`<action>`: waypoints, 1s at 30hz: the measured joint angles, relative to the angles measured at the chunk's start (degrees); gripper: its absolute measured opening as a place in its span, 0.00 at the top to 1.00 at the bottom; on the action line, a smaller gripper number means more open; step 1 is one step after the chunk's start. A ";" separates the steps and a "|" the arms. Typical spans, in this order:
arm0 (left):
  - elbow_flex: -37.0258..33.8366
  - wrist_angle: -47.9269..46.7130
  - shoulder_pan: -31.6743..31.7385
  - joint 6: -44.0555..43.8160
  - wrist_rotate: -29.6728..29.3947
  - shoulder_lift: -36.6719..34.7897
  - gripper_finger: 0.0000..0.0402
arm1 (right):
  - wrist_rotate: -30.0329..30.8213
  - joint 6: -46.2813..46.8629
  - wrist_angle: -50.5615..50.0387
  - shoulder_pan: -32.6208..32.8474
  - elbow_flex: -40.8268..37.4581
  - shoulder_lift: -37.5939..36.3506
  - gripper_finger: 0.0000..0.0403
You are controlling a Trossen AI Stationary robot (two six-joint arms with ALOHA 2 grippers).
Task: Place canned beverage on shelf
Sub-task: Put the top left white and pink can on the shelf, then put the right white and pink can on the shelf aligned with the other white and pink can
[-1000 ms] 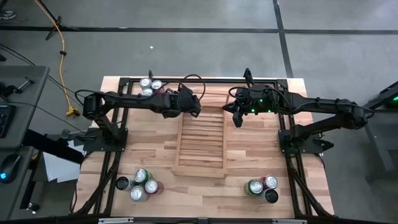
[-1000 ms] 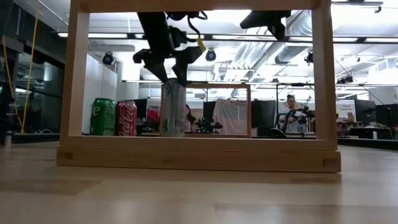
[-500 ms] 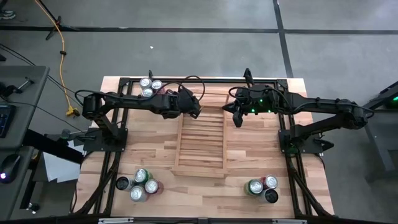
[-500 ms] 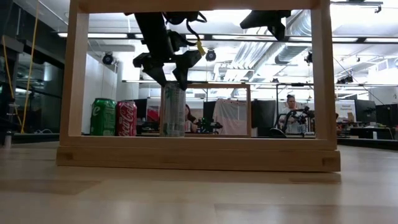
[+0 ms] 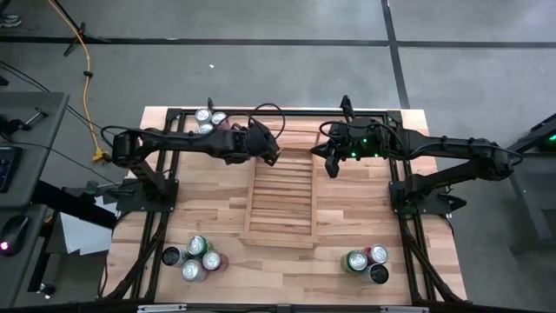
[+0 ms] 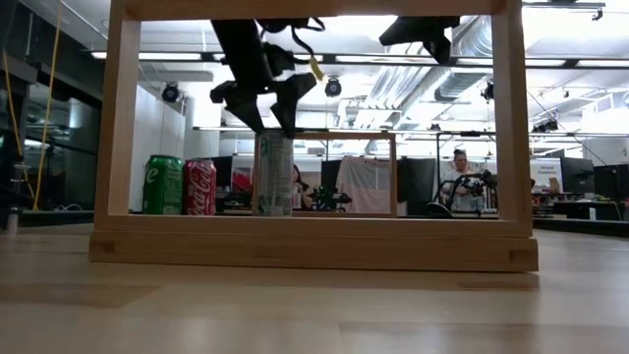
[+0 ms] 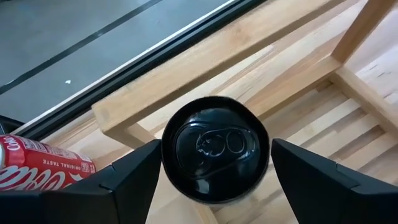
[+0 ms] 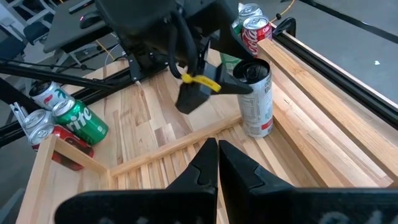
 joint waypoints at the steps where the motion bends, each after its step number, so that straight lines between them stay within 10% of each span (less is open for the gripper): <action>1: 0.00 -0.05 0.00 0.02 -0.01 -0.50 0.27 | 0.02 0.00 0.00 0.00 0.00 0.00 1.00; 22: -0.23 2.40 -3.16 16.67 3.09 -25.10 0.27 | -0.22 0.20 0.38 0.00 0.00 0.00 1.00; 30: -14.86 23.23 -8.49 20.61 12.42 -40.52 0.27 | -0.89 0.20 0.44 0.00 0.00 0.00 1.00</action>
